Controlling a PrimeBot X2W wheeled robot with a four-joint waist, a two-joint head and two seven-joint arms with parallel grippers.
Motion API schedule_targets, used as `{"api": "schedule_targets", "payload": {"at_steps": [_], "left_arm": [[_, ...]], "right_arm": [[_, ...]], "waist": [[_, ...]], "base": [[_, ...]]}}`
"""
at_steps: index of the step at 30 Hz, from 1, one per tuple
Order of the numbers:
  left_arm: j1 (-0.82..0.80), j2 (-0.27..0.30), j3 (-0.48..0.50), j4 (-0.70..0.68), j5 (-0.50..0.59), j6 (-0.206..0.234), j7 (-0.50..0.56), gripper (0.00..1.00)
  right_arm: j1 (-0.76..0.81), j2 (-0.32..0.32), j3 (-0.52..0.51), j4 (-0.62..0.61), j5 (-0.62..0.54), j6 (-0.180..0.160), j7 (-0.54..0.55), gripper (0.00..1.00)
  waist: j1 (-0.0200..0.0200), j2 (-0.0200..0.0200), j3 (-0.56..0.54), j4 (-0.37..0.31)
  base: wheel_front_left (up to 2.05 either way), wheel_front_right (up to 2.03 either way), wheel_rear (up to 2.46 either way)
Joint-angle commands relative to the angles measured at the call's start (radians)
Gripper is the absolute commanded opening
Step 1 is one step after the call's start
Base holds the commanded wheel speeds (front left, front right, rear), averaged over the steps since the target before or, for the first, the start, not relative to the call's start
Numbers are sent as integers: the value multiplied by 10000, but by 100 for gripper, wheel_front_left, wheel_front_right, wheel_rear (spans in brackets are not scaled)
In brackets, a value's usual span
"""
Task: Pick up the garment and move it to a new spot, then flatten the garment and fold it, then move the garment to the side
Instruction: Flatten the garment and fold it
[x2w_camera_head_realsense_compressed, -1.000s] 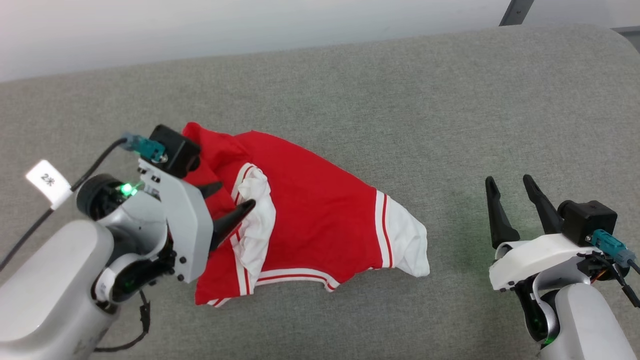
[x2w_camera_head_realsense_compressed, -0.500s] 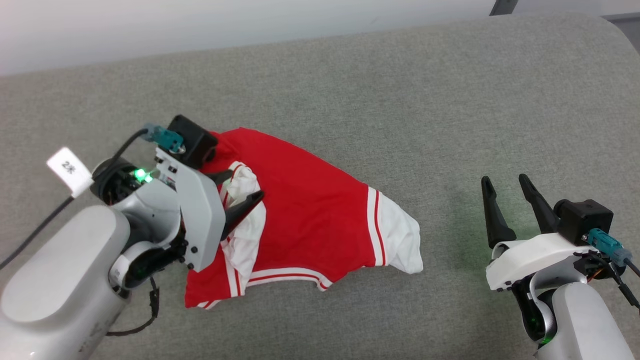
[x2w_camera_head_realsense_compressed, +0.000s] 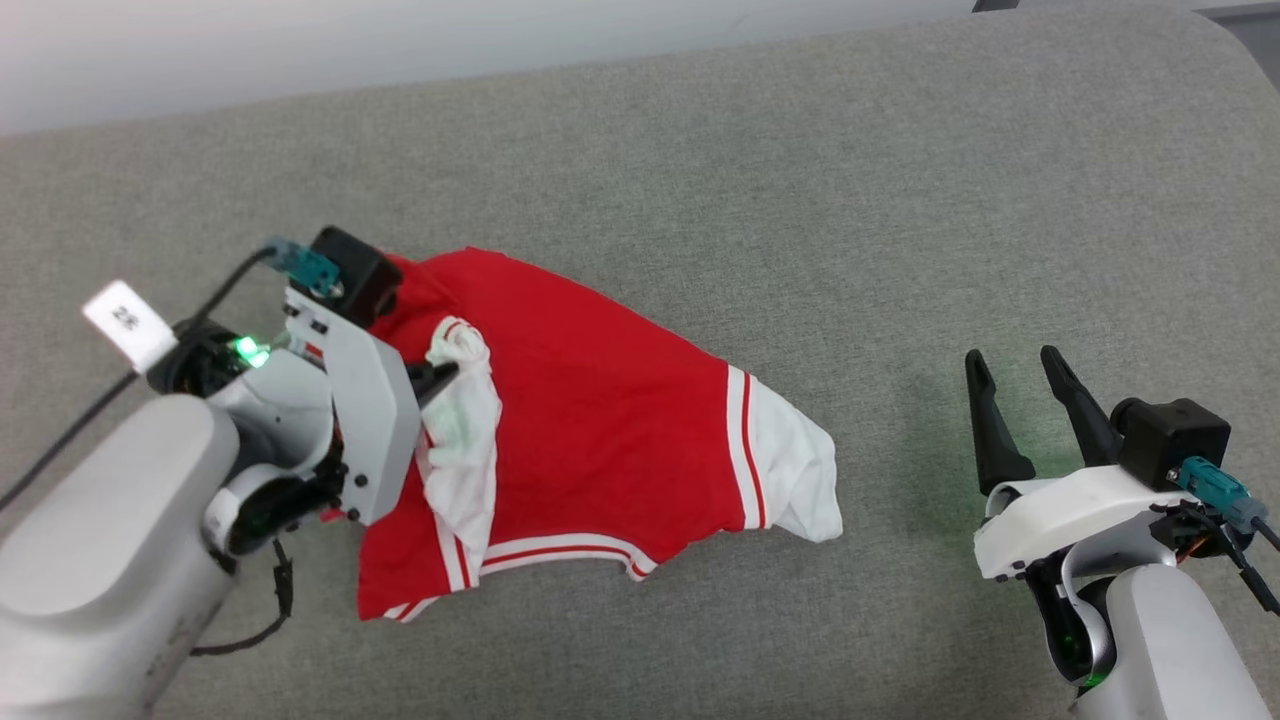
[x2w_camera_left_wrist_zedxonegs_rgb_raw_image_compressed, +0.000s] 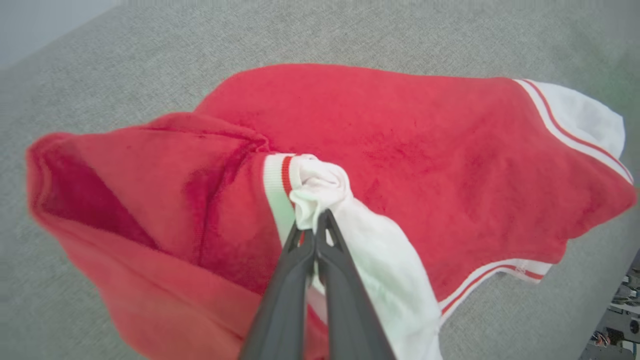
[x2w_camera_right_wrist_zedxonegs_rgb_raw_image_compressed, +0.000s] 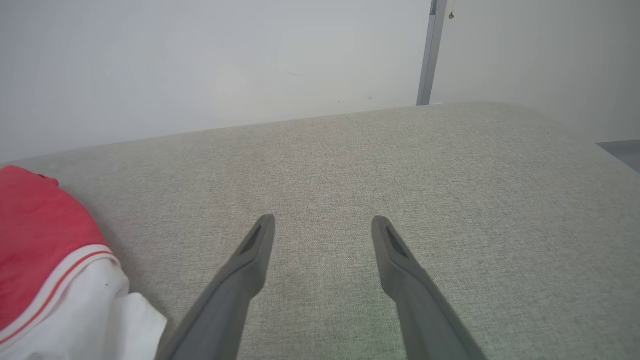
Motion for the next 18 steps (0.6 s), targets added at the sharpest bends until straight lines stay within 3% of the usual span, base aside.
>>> {"api": "schedule_targets", "payload": {"at_steps": [1,6,12,18], "left_arm": [[-57,60,76,-84,-79,76,32,0],[117,380,438,-707,-403,512,184,0],[639,1341,1170,-1627,-735,1326,241,0],[1551,2490,1911,-1678,-1146,1917,93,0]], "right_arm": [[-55,28,-30,11,127,-15,-47,100],[49,27,-119,62,114,-15,-40,100],[124,28,-184,77,69,-15,30,100],[111,25,-165,54,111,-15,107,100]], "waist": [[0,-1,-19,24],[0,-1,-147,175],[0,-1,-263,429],[0,-1,-290,595]], "base": [[0,0,0],[0,0,0],[0,0,0],[0,0,0]]}}
